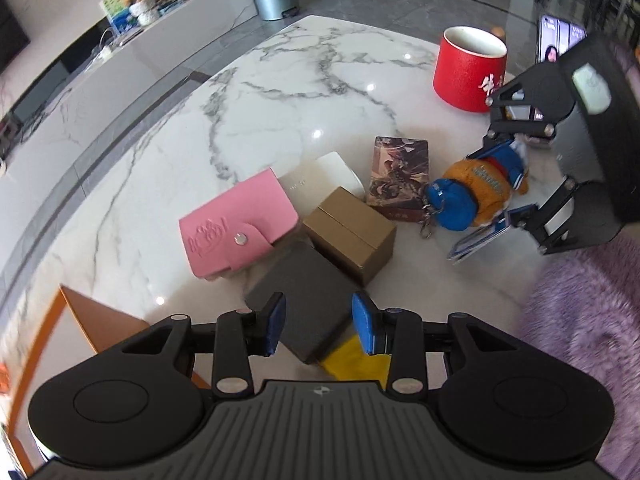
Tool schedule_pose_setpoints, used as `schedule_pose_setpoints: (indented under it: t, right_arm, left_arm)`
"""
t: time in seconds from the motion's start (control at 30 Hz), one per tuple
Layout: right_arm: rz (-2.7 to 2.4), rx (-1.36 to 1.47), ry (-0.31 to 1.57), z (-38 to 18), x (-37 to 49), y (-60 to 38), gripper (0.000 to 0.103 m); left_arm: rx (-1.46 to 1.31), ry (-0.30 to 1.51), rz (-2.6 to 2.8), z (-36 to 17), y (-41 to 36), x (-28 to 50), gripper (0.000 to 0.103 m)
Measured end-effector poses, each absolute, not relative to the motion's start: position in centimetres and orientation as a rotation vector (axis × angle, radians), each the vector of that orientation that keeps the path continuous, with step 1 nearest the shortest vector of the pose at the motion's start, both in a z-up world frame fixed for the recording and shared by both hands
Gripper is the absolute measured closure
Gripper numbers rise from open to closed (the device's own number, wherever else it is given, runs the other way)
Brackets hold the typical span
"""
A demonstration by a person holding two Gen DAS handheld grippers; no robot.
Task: Organize objects
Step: 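Grasp the plush bear keychain with the right tool, then grasp the pink card wallet with the left tool while the right tool holds the bear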
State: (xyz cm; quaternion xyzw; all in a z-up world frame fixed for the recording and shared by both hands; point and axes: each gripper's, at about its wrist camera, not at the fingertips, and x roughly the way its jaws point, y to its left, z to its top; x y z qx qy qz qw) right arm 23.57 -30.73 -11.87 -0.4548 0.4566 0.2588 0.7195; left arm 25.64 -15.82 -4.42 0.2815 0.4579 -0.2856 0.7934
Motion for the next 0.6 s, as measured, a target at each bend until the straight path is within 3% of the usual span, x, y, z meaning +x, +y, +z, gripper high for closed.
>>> schedule_pose_setpoints:
  t: [0.37,0.47,0.6]
  right_arm:
    - [0.502,-0.636,0.999,-3.9,26.6,-31.1,0.048]
    - [0.479,-0.462,1.018,-2.8,29.4,-31.2,0.048]
    - [0.470,-0.320,1.044,-3.3,32.8,-31.2,0.048]
  left_arm:
    - [1.005,0.843,-0.735,-7.0,-16.9,28.9,0.047]
    - [1.049,0.848,-0.748,-8.4,-17.3,30.4,0.046]
    - [1.063,0.853,-0.777,-9.6,-17.3,31.9,0.038]
